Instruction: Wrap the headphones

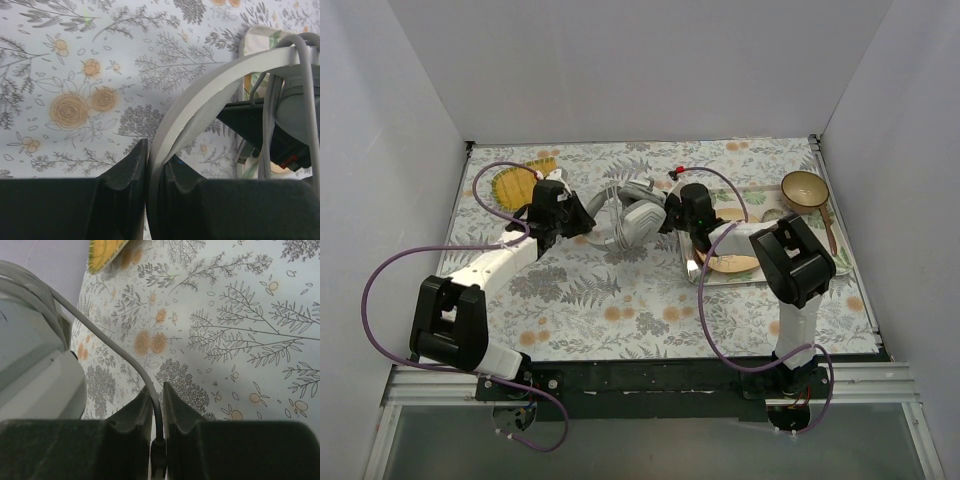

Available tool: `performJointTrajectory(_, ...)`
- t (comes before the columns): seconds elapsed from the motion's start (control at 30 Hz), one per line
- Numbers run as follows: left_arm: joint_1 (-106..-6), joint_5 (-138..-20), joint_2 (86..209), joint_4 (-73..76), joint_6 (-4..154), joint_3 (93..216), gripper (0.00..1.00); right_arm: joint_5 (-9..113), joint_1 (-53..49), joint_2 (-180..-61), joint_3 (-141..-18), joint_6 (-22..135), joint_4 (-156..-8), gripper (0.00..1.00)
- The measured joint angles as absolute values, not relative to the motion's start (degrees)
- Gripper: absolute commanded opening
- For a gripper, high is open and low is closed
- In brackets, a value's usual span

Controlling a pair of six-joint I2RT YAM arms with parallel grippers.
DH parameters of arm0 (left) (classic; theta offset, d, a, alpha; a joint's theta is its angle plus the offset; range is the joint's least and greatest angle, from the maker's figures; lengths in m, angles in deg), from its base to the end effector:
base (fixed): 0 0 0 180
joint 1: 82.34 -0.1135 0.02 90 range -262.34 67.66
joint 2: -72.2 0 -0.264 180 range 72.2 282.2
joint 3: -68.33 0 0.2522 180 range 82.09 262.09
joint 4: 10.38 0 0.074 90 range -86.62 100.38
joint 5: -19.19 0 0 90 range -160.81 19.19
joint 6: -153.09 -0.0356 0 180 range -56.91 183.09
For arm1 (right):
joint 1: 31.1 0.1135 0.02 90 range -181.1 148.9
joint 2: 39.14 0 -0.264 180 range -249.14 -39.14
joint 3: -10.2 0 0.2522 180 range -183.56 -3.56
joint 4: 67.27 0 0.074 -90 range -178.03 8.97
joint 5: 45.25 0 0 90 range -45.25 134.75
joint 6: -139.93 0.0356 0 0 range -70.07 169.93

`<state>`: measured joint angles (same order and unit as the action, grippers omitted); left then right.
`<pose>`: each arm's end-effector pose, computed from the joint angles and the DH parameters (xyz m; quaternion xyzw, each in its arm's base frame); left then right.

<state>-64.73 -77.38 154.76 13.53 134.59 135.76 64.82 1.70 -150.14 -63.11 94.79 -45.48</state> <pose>0.2983 -0.0989 0.2406 -0.3864 0.8146 -0.3382 0.2698 0.3443 0.2364 0.1763 -0.0218 0.7926 0.4803 0.3750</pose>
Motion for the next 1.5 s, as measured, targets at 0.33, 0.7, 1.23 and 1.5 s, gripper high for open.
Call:
performJointTrajectory(0.33,-65.5,-69.4,154.8,9.6,133.8,129.4,0.0,62.6,4.0,-156.2,-63.2,97.1,-46.3,0.24)
performJointTrajectory(0.7,-68.7,-68.2,155.0,8.7,135.3,126.9,0.0,62.4,5.1,-156.7,-63.0,98.0,-44.8,0.23)
performJointTrajectory(1.23,-71.0,-66.3,161.2,7.6,142.0,125.2,0.0,62.4,7.0,-162.6,-66.7,104.2,-42.8,0.17)
performJointTrajectory(1.5,-71.7,-64.0,162.0,6.7,144.3,125.2,0.0,61.4,8.2,-162.6,-61.0,112.8,-34.1,0.28)
